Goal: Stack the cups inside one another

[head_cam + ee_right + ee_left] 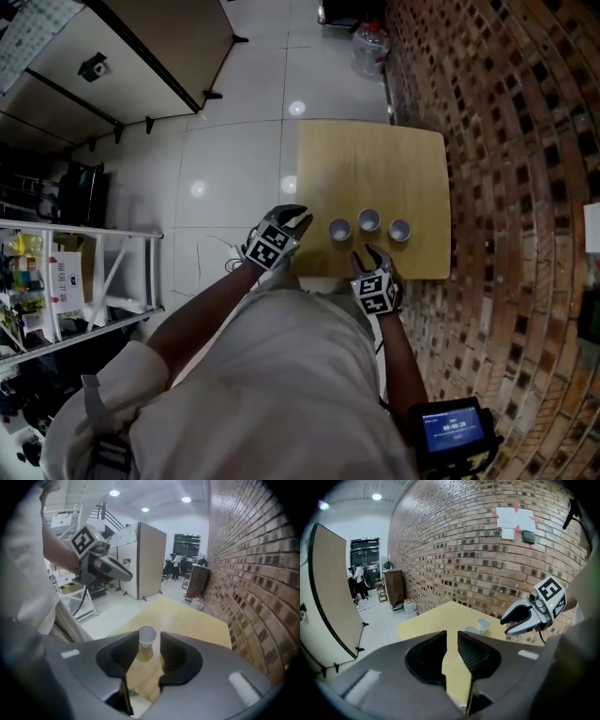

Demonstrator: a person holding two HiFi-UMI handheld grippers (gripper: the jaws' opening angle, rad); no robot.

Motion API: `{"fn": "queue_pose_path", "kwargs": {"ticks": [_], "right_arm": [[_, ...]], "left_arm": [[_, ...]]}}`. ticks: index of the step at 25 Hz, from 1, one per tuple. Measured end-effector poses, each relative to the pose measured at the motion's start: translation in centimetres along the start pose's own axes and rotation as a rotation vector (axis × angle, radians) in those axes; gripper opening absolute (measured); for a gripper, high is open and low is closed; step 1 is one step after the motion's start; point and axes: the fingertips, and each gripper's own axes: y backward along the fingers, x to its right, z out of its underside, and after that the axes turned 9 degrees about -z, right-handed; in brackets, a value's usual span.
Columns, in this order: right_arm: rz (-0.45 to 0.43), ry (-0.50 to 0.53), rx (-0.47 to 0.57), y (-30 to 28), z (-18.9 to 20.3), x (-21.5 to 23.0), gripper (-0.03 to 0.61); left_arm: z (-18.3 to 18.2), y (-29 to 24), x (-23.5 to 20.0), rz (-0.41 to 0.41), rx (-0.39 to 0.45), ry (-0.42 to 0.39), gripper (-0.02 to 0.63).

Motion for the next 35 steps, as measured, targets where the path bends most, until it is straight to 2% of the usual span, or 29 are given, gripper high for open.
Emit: {"fn": "queue_pose_path", "kwargs": {"ticks": [7,14,21,27,35], "right_arm": [[-0.039,0.125,-0.187,-8.0,-0.1,-3.7,0.126],[0.031,0.154,-0.394,-13.2,2.5,-3.4,0.114],[0.084,0.164,-0.517,-15.2,4.2,-2.3,0.077],[0.105,0.152,-0.561,-16.3,5.1,-2.0,0.035],[0.141,0.099,-0.519,-15.7,3.5,-2.3,0.023]], "left_arm": [[0.8,0.0,-2.3,0.065,-0.008,-0.081,0.092],[1.4,0.8,-4.6,0.133,-0.004,-0.077,0.092],[2.1,0.7,-6.7,0.184,-0.02,-0.1,0.092],[2.2,0.7,-9.0,0.213,-0.012,-0.082,0.091],[2.1,0.8,-10.7,0.229,-0.006,-0.079,0.091]]}}
